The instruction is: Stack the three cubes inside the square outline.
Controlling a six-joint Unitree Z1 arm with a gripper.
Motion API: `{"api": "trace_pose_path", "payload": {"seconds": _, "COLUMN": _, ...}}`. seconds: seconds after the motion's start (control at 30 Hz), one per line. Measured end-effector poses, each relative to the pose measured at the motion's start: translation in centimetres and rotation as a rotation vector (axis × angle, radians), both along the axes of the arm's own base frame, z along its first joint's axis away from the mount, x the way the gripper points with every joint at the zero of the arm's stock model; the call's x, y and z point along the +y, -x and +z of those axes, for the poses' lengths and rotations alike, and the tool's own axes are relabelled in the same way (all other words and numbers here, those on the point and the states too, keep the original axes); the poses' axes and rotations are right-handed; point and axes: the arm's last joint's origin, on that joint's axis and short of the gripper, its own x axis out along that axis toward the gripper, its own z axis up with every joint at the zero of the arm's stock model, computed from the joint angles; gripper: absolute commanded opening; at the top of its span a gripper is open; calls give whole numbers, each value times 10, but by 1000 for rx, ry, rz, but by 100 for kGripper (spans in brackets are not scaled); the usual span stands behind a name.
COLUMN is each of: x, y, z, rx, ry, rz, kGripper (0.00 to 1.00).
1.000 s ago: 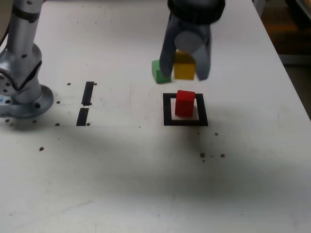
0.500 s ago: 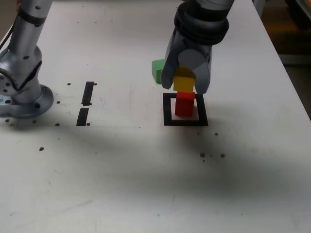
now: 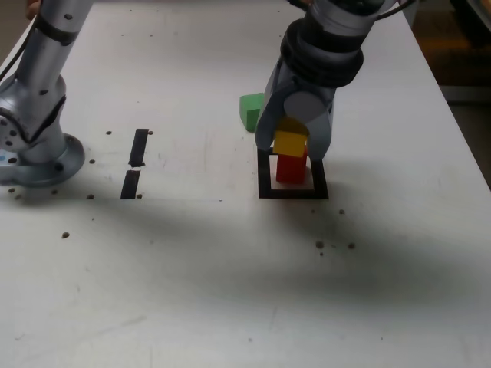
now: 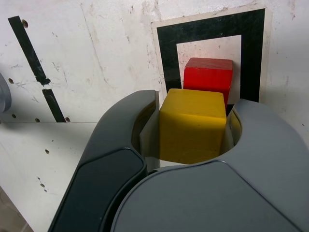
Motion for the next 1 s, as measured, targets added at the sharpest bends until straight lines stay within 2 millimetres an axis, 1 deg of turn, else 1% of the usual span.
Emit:
{"api": "trace_pose_path", "payload": {"seconds": 0.2, "x": 4, "y": -3, "z": -7, "rx": 16, "ry": 11, "rz": -7, "kGripper": 21}}
{"api": "trace_pose_path", "payload": {"seconds": 0.57, "x": 5, "y": -6, "z": -12, "rx": 16, "ry": 15, "rz": -13, "kGripper": 23}}
{"api": "trace_pose_path", "payload": {"seconds": 0.9, "x": 8, "y": -7, "z": -15, "rx": 23, "ry": 15, "rz": -11, "kGripper": 32}}
{"api": "trace_pose_path", "payload": {"seconds": 1.0, "x": 8, "y": -9, "z": -18, "rx": 26, "ry": 16, "rz": -12, "kGripper": 36}}
